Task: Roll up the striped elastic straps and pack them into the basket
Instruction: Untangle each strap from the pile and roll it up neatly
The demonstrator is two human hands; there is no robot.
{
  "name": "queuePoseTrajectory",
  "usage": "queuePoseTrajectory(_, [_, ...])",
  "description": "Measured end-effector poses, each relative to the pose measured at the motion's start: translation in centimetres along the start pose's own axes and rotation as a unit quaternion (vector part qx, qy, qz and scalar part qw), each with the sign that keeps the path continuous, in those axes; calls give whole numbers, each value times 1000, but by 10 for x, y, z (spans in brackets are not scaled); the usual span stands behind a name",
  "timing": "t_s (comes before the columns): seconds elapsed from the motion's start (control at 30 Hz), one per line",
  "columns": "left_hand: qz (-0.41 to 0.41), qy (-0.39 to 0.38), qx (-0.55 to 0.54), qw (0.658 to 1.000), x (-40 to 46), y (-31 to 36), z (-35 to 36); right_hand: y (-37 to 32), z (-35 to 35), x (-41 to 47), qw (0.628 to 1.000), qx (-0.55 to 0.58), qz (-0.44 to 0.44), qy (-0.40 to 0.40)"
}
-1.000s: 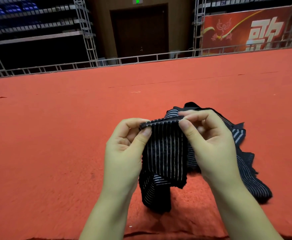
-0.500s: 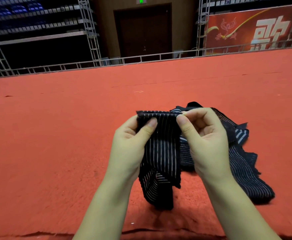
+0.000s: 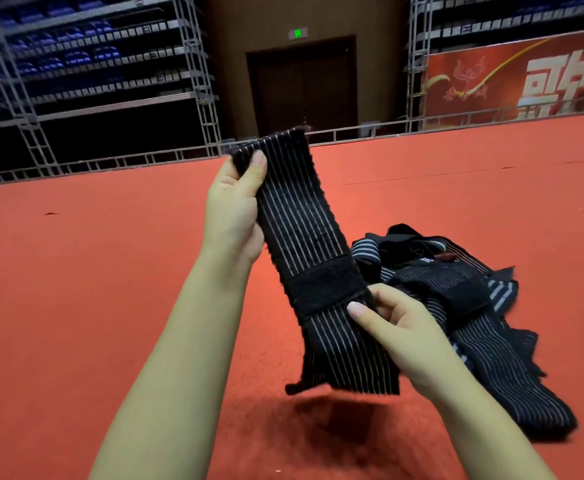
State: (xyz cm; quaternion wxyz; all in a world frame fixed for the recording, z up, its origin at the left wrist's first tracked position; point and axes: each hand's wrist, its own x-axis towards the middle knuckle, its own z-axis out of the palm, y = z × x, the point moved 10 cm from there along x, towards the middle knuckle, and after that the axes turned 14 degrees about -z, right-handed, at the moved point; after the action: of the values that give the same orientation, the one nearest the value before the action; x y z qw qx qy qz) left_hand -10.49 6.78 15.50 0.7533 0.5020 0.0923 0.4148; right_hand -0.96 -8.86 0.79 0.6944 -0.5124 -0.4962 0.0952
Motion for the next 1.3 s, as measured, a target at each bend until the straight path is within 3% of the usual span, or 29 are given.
queuePoseTrajectory(0.1, [-1, -2, -10, 1000, 2, 4, 0, 20, 9, -9, 998, -2, 56, -31])
queuePoseTrajectory(0.2, [0, -7, -7, 1000, -1, 3, 2, 43, 10, -15, 989, -130, 53, -40])
queuePoseTrajectory(0.47, [-11, -29, 56, 998, -26, -25, -6, 57, -11, -17, 965, -260, 33, 27])
queuePoseTrajectory(0.57, [-26, -23, 61, 998, -40, -38, -11, 36, -14, -15, 974, -214, 6, 68])
queuePoseTrajectory(0.67, [-60, -19, 72, 995, -59, -63, -16, 2, -12, -8, 992, -53, -24, 109])
queuePoseTrajectory(0.73, [-90, -24, 72, 993, -74, -84, -20, -18, -7, -3, 995, 25, -36, 85])
queuePoseTrajectory(0.83, [-132, -35, 61, 989, -94, -109, -25, -45, 4, -1, 996, -39, -74, 30])
queuePoseTrajectory(0.9, [-144, -34, 62, 987, -103, -119, -30, -47, 2, -4, 993, -68, -87, 36])
queuePoseTrajectory(1.07, [-169, -13, 133, 977, -111, -134, -42, -31, 5, -12, 998, -6, -55, 34])
queuePoseTrajectory(1.3, [-228, 27, 150, 962, -115, -148, -50, -34, 1, -14, 995, -43, -72, 47])
